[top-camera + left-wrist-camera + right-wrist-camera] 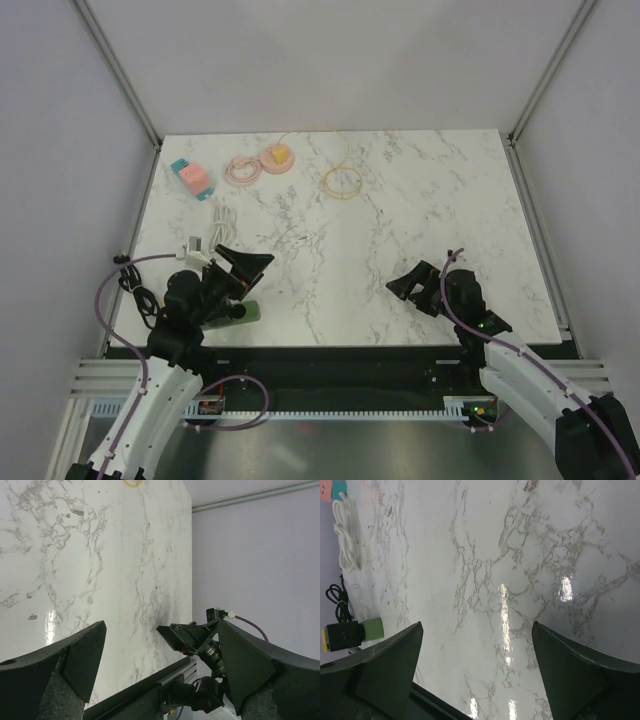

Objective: Pull the plug off the socket

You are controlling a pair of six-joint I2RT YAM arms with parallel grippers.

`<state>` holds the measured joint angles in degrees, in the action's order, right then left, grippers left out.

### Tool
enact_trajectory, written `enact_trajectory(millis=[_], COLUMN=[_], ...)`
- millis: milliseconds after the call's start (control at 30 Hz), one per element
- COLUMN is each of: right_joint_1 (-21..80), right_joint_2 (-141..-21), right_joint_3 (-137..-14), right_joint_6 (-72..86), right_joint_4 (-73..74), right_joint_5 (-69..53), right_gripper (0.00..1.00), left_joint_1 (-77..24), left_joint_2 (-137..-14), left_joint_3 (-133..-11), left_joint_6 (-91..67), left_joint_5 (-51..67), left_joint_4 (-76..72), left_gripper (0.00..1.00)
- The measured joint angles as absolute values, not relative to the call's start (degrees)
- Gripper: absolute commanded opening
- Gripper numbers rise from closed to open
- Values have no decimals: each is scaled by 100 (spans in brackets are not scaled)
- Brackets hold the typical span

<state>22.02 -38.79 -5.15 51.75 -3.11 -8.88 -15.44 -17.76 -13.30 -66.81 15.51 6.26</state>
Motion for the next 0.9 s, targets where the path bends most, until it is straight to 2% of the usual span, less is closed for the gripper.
enact_trajectory(millis=[167, 300, 633, 767, 900], right_joint_1=[2198, 2198, 2196, 2196, 2198], right_joint_2=[-4919, -5170, -4847, -4622, -4547], right_joint_3=[-985, -1002, -864, -808, -762], right_joint_6=[4877, 4692, 4639, 4604, 4558], right_joint_4=[-480, -790, -1221, -1225, -1212], right_joint_5=[-1144, -1533, -2047, -2078, -2099], right_gripper=[98, 98, 98, 98, 98], left_joint_1=[-1544, -1542, -1387, -1347, -1319], left_joint_2=[-2845, -3765, -5192, -5693, -6506], left_joint_3=[-2657, -3706, -5116, -5782, -6517], left_joint_6=[-6012, -5389, -4167, -4058, -3717], left_joint_5=[1170, 775, -187, -764, -666], left_joint_4=[1861, 2886, 4532, 4703, 4497], left_gripper=[100, 100, 100, 100, 100])
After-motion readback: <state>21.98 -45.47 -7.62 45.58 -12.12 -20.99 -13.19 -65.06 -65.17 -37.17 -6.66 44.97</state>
